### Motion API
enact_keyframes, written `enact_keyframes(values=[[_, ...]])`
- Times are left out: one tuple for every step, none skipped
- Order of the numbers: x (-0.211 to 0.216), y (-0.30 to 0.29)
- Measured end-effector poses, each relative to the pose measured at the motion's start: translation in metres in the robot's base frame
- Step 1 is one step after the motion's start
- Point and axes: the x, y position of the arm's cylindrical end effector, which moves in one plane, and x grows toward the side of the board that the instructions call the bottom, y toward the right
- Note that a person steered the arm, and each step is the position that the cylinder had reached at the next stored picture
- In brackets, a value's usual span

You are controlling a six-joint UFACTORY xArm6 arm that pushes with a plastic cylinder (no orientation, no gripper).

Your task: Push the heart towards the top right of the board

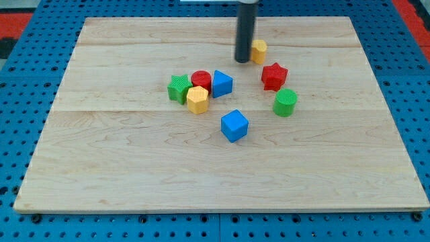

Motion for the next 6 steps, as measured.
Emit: enact_keyframes(values=[[0.0, 0.043], [-0.028, 0.058], [-0.049, 0.086], [-0.06, 0.12], [-0.064, 0.131], [-0.038, 0.13]])
